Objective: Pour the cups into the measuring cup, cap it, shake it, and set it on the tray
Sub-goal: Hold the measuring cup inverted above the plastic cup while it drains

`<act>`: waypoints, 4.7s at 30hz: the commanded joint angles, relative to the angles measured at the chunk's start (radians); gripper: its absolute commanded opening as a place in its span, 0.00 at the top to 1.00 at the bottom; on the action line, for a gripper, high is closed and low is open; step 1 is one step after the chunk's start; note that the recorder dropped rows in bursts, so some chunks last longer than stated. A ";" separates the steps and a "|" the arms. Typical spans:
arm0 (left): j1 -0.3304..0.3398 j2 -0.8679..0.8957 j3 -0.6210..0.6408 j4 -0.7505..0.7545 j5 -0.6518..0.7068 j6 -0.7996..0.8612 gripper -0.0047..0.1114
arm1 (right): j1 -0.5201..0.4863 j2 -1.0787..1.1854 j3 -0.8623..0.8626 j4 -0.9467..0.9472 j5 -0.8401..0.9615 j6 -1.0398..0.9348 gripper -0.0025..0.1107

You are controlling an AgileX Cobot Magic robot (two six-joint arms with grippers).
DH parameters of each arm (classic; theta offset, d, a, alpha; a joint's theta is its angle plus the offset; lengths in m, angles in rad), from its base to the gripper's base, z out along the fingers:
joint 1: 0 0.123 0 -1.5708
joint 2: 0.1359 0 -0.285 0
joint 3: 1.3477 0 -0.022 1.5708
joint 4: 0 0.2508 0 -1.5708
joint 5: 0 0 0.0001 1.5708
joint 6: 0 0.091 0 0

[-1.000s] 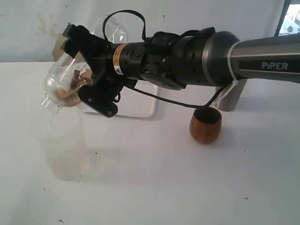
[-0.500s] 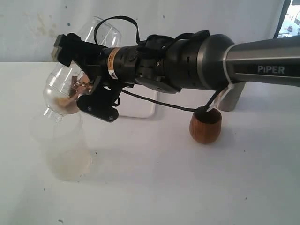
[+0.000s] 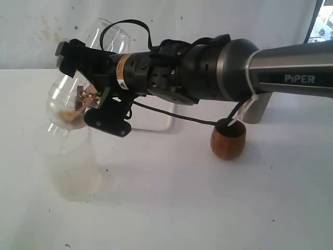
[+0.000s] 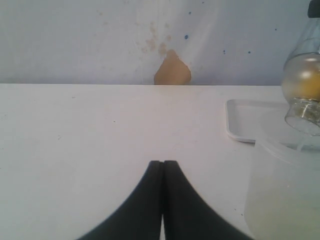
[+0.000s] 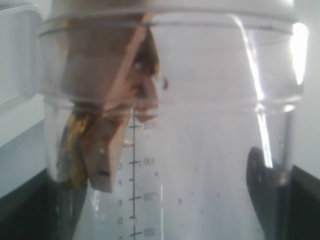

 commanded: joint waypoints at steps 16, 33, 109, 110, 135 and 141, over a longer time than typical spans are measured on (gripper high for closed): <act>0.002 0.004 -0.002 -0.012 -0.002 0.001 0.07 | 0.007 -0.018 0.000 0.003 -0.014 -0.070 0.98; 0.002 0.004 -0.002 -0.012 -0.002 0.001 0.07 | 0.007 -0.018 0.000 0.003 -0.036 -0.112 0.98; 0.002 0.004 -0.002 -0.012 -0.002 0.001 0.07 | 0.007 -0.018 0.000 0.005 -0.078 -0.168 0.98; 0.002 0.004 -0.002 -0.012 -0.002 0.001 0.07 | 0.007 -0.018 0.000 0.005 -0.078 -0.168 0.98; 0.002 0.004 -0.002 -0.012 -0.002 0.001 0.07 | 0.007 -0.018 0.000 0.008 -0.076 -0.168 0.98; 0.002 0.004 -0.002 -0.012 -0.002 0.001 0.07 | 0.007 -0.018 0.000 0.008 -0.076 -0.166 0.98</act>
